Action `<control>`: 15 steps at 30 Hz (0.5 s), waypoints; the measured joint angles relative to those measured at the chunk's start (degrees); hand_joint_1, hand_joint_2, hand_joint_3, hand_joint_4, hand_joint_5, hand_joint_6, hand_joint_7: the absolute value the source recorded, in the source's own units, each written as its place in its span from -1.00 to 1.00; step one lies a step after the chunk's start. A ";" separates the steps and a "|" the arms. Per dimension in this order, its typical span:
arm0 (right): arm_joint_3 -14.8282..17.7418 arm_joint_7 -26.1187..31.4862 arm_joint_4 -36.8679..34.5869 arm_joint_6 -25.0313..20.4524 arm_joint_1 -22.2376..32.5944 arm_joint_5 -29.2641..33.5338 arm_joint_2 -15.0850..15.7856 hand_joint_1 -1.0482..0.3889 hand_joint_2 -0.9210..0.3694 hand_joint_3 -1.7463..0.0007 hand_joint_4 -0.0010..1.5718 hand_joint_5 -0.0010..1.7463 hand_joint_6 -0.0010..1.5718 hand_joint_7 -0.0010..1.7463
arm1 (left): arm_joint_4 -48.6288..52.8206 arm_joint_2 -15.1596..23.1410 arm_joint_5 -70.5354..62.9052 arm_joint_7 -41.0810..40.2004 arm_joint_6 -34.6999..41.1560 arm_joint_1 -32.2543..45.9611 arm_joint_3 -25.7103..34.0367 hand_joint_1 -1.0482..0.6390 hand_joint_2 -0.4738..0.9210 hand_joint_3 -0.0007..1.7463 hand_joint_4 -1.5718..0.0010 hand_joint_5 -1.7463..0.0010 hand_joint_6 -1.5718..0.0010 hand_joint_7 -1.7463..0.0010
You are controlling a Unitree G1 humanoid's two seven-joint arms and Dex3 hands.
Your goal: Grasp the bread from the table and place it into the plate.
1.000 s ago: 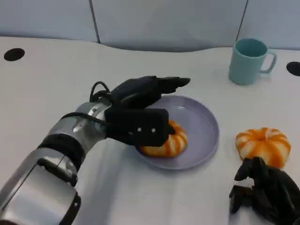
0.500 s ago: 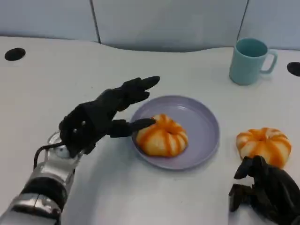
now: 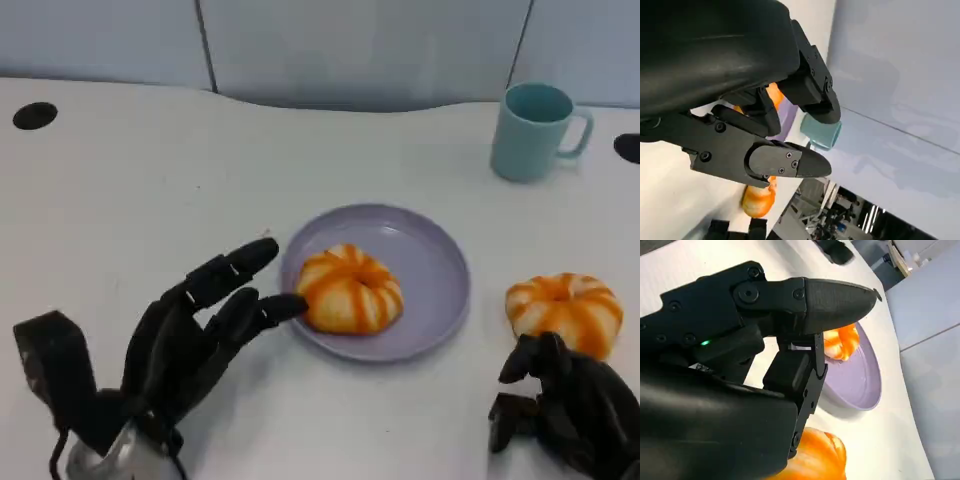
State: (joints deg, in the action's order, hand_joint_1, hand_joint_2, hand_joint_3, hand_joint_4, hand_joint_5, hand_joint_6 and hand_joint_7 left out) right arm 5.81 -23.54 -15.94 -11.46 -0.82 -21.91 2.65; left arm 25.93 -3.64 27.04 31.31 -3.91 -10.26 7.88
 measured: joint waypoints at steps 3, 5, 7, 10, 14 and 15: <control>0.10 -0.38 -0.11 0.00 0.02 -0.17 0.01 -0.16 -1.00 0.42 0.65 0.34 0.48 0.24 | -5.07 0.16 -0.46 -2.65 5.04 3.82 -0.34 -0.51 1.00 -0.62 0.25 -0.81 0.33 -0.41; 0.02 -0.69 -0.15 0.11 0.08 -0.14 0.00 -0.17 -1.00 0.44 0.65 0.34 0.49 0.24 | -8.06 0.14 -0.50 -4.58 8.03 5.14 -0.25 -0.50 1.00 -0.61 0.25 -0.89 0.40 -0.59; -0.01 -0.97 -0.15 0.24 0.20 -0.12 -0.01 -0.17 -1.00 0.44 0.65 0.34 0.49 0.24 | -11.31 -0.04 -0.05 -7.09 11.23 6.36 0.25 -0.50 1.00 -0.61 0.25 -0.91 0.42 -0.63; 0.02 -1.01 -0.10 0.29 0.29 -0.08 0.01 -0.16 -1.00 0.42 0.66 0.34 0.47 0.25 | -13.54 -0.22 0.56 -8.95 13.72 7.10 1.01 -0.45 1.00 -0.51 0.18 -0.98 0.41 -0.78; -0.02 -0.87 0.34 0.01 0.52 -0.01 0.10 -0.15 -1.00 0.43 0.66 0.34 0.47 0.28 | -14.05 -0.90 0.87 -10.07 13.71 7.94 1.90 -0.41 1.00 -0.50 0.08 -1.00 0.38 -0.92; -0.02 -0.88 0.35 0.00 0.53 -0.02 0.10 -0.15 -1.00 0.43 0.66 0.34 0.46 0.28 | -14.04 -0.92 0.87 -10.42 13.71 8.15 2.08 -0.41 1.00 -0.50 0.07 -1.00 0.38 -0.93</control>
State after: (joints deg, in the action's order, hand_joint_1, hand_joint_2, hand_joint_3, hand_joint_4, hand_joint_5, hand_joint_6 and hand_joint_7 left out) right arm 5.79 -24.42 -15.59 -11.46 -0.28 -21.93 2.75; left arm 11.89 -4.56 27.91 20.88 9.80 -2.11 9.97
